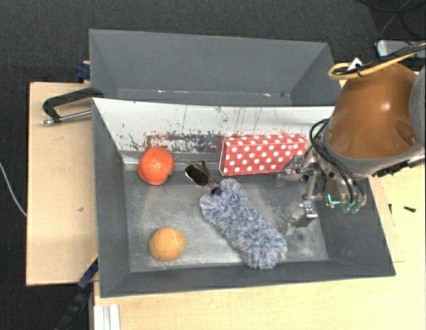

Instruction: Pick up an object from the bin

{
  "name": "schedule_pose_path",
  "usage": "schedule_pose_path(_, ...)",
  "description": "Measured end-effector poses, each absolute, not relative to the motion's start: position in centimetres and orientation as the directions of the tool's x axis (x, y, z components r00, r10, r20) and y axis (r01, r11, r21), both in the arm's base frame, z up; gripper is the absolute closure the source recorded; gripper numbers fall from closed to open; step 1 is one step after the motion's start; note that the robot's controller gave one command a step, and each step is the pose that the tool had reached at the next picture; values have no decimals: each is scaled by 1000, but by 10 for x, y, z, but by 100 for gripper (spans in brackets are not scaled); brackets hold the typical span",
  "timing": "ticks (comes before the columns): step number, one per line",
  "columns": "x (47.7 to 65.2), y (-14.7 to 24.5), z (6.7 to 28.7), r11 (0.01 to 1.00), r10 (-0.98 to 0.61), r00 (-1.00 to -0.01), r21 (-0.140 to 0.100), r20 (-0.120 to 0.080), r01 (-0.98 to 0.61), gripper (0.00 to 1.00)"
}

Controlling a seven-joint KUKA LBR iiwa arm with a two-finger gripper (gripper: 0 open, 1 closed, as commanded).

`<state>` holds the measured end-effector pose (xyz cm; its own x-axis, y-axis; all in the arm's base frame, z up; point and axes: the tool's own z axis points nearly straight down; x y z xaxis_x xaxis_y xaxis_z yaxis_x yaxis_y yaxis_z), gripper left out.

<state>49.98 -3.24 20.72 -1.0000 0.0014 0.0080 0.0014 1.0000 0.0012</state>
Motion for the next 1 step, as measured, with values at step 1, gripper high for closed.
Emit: schedule_pose_path(1, 502, -31, 206, 1000, 4, -1000, 0, -8, 4, 0)
